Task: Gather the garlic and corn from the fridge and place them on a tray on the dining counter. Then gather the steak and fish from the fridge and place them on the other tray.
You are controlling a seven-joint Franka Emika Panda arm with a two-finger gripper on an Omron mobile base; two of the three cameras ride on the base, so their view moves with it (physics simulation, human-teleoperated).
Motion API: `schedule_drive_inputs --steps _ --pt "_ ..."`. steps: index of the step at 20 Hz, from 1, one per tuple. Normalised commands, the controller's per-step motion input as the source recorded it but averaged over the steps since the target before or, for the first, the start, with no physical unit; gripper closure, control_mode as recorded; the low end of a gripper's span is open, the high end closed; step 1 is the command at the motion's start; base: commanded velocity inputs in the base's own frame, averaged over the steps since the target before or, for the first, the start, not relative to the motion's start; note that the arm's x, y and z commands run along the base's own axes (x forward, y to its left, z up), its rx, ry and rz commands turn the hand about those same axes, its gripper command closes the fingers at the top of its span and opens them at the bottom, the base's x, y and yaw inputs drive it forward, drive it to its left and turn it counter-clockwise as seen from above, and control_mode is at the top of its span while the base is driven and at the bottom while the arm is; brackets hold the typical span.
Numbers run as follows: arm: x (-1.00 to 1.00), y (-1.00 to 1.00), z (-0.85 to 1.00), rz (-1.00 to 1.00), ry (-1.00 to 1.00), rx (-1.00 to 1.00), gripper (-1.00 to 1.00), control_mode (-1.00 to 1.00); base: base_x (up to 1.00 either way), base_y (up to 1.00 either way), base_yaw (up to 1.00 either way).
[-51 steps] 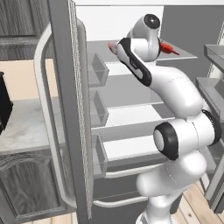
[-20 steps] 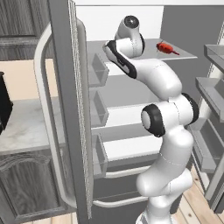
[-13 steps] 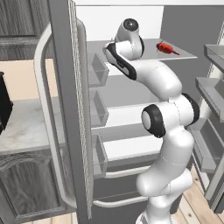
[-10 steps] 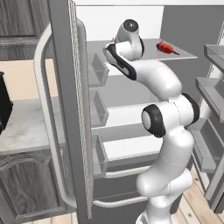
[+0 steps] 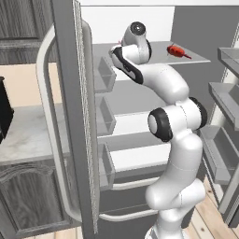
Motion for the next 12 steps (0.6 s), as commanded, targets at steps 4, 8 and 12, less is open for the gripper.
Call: schedule_drive_inputs --steps 4,8,12 --pt "0.35 -0.02 -0.35 -0.05 0.0 0.0 -1.0 -1.0 0.0 0.0 0.0" --pt "0.24 -0.07 -0.58 -0.05 0.03 0.0 -1.0 -1.0 0.0 0.0 0.0" --pt "0.19 -0.18 -0.73 -0.05 0.06 0.02 -1.0 -1.0 0.0 0.0 0.0"
